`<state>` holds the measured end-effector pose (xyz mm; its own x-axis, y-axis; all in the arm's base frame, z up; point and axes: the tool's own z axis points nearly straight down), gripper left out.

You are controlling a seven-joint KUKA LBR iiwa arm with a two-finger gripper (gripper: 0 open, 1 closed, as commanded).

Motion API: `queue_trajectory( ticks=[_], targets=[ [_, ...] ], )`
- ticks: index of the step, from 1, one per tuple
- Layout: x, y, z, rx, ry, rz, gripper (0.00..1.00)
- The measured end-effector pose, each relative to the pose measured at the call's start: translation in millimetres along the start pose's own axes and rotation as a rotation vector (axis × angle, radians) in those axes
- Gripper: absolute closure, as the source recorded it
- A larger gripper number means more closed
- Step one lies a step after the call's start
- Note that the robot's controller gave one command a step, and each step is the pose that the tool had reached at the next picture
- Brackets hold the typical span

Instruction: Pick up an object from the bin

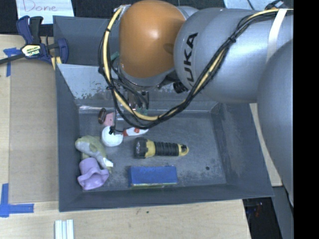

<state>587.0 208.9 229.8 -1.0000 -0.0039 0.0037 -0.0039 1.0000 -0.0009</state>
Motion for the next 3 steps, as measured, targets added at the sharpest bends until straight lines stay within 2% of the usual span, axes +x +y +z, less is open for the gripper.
queue_trajectory(
  ticks=[1,2,3],
  targets=[
    [-1.2,-1.5,-5.2,-0.002,-0.007,0.004,0.00],
    [-14.8,-18.7,75.2,-0.001,-0.008,-0.305,0.00],
    [-26.1,-33.5,68.3,-0.002,-0.015,-0.386,0.00]
  ],
)
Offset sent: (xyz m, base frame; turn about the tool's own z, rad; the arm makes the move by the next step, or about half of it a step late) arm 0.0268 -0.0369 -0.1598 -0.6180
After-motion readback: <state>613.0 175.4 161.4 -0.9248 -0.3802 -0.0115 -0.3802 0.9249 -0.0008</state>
